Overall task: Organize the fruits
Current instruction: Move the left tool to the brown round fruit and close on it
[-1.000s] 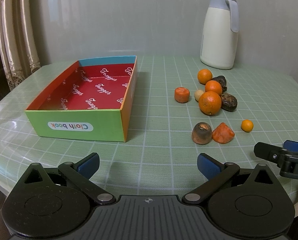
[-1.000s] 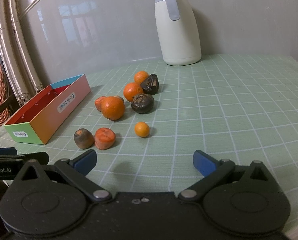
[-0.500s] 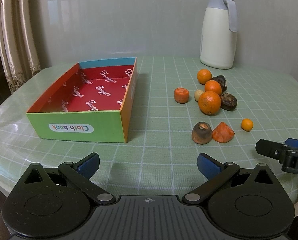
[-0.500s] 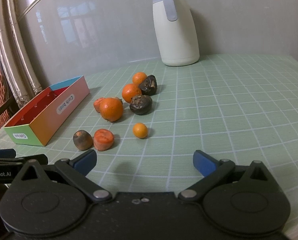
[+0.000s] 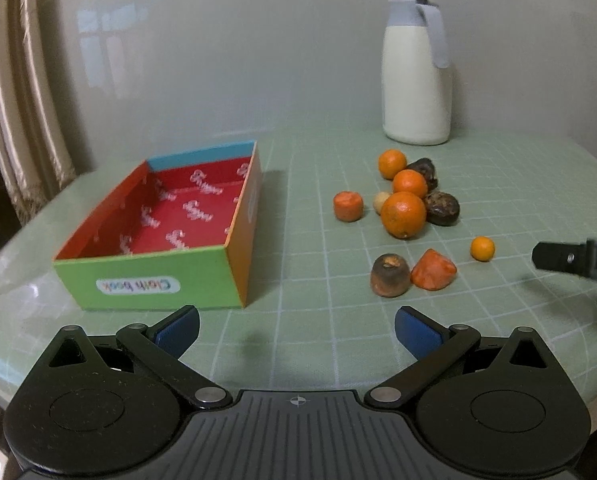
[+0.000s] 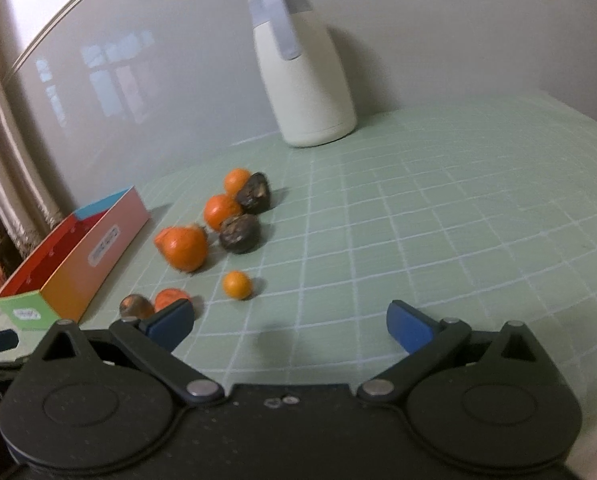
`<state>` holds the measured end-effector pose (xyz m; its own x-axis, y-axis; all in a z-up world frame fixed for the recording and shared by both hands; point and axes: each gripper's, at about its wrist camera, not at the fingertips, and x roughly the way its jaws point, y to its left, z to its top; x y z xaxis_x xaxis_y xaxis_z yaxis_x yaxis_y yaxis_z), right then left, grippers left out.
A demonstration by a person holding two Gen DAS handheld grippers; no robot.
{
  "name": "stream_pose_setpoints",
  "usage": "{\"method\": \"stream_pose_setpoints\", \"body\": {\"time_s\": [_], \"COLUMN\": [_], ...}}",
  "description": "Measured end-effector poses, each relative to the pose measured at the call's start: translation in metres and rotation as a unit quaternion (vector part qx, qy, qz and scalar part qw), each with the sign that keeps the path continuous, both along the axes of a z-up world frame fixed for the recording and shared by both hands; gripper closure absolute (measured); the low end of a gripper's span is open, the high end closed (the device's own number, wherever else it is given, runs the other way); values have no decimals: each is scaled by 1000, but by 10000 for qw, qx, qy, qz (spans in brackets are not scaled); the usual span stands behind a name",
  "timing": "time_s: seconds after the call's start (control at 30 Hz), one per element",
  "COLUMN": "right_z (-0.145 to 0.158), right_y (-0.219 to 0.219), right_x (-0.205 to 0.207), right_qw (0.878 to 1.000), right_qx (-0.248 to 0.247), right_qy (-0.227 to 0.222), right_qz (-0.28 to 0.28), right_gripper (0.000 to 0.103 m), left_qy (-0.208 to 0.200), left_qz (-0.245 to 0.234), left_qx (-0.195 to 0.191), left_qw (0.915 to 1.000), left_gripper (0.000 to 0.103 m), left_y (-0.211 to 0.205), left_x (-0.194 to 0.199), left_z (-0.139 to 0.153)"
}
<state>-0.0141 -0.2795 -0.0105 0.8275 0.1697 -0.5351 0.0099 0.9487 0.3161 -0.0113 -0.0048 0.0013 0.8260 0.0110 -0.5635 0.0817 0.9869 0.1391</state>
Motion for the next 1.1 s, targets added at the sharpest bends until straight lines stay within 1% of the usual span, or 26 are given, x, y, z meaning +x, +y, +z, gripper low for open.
{"method": "stream_pose_setpoints", "body": {"time_s": [0.2,0.43,0.5,0.57,0.63,0.73,0.77,0.8,0.83,0.87,0.93,1.03,1.1], "right_z": [2,6,6,7,7,8,8,8,7,7,7,8,8], "right_y": [-12,-27,-32,-37,-41,-45,-46,-47,-48,-48,-48,-48,-47], "right_x": [-5,-12,-13,-15,-16,-18,-18,-18,-17,-17,-17,-18,-18], "right_qw": [9998,9988,9984,9978,9973,9966,9964,9963,9961,9960,9958,9957,9958], "right_qx": [83,233,311,364,399,449,468,490,512,529,549,560,555], "right_qy": [-108,-246,-259,-296,-333,-357,-365,-367,-369,-380,-397,-418,-427], "right_qz": [-130,-352,-405,-467,-525,-587,-597,-604,-610,-616,-618,-603,-589], "right_gripper": [0,0,0,0,0,0,0,0,0,0,0,0,0], "left_qy": [-380,-591,-568,-470,-359,-309,-332,-328,-247,-105,38,30,38], "left_qz": [-428,-951,-1056,-1144,-1164,-1140,-1117,-1125,-1156,-1183,-1129,-1117,-1147], "left_qx": [520,872,853,747,638,528,492,456,421,335,210,166,113], "left_qw": [9970,9899,9891,9895,9905,9916,9920,9921,9921,9924,9934,9936,9933], "left_gripper": [0,0,0,0,0,1,6,14,31,39,39,40,54], "left_y": [-21,-42,-45,-47,-47,-46,-46,-46,-45,-45,-43,-42,-42], "left_x": [-5,-3,-1,4,9,16,18,20,23,28,34,36,37], "left_z": [6,8,7,5,3,2,1,1,0,-2,-6,-8,-9]}}
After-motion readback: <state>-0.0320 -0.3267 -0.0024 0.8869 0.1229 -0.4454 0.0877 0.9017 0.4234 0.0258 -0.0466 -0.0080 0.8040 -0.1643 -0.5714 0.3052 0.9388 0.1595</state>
